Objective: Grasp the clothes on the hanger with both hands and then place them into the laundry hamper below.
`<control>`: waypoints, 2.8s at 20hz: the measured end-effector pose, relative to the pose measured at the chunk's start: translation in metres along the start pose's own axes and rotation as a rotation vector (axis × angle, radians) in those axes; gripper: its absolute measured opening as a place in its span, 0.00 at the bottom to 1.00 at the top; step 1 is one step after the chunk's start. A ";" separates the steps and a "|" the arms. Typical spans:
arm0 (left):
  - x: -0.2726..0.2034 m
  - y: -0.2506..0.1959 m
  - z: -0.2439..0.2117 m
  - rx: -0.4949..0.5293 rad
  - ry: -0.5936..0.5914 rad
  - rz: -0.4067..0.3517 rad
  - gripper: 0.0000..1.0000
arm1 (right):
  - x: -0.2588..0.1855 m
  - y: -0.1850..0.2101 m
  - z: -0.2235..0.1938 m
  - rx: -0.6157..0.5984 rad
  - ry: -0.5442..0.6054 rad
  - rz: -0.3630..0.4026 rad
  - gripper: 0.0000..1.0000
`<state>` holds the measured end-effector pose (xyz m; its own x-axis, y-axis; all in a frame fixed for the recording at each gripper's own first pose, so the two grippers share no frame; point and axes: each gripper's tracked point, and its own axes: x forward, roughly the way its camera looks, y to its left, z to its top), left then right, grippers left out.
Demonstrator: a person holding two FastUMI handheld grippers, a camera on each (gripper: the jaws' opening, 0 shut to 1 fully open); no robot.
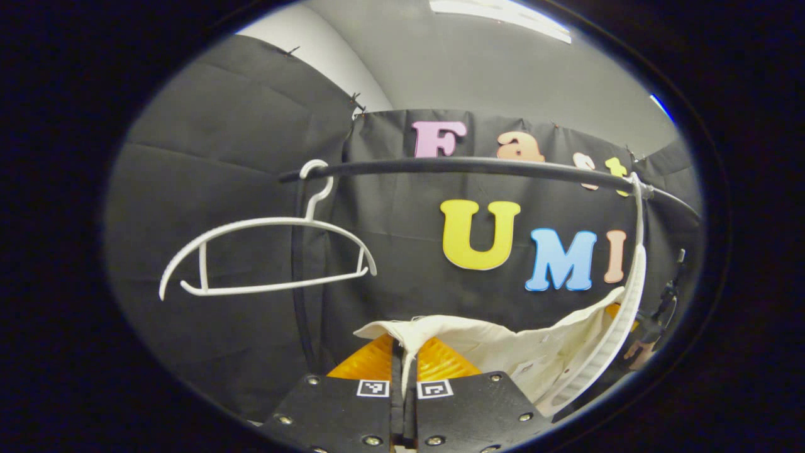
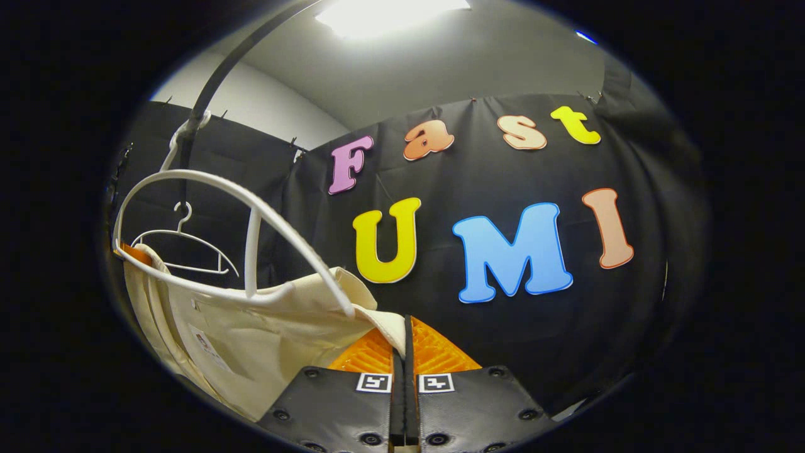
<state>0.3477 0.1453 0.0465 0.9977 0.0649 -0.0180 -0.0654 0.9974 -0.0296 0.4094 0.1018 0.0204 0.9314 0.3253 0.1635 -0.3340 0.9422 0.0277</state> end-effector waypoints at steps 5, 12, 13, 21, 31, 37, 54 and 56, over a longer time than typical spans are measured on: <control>-0.007 0.008 -0.050 -0.015 0.094 -0.065 0.01 | -0.053 0.004 -0.032 -0.022 0.103 -0.096 0.01; -0.067 -0.013 -0.061 0.074 0.092 -0.196 0.01 | -0.158 0.013 -0.037 -0.002 0.192 -0.258 0.01; -0.076 -0.017 -0.058 0.094 0.080 -0.217 0.01 | -0.171 0.014 -0.032 0.000 0.193 -0.279 0.02; -0.143 -0.034 -0.070 0.010 0.072 -0.301 0.01 | -0.267 0.032 -0.008 0.018 0.220 -0.371 0.02; -0.175 -0.088 -0.233 0.084 0.317 -0.385 0.01 | -0.330 0.055 -0.118 0.127 0.467 -0.405 0.01; -0.160 -0.109 -0.309 0.085 0.448 -0.425 0.01 | -0.343 0.073 -0.194 0.126 0.648 -0.383 0.01; -0.164 -0.096 -0.401 0.215 0.629 -0.352 0.27 | -0.361 0.132 -0.275 0.202 0.883 -0.259 0.59; -0.169 -0.101 -0.397 0.191 0.632 -0.371 0.59 | -0.364 0.131 -0.265 0.208 0.875 -0.247 1.00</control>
<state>0.1790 0.0218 -0.3441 0.7508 -0.2488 -0.6119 0.3341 0.9422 0.0268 0.0646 0.1285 -0.2964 0.7287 0.1424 -0.6699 -0.0523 0.9868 0.1530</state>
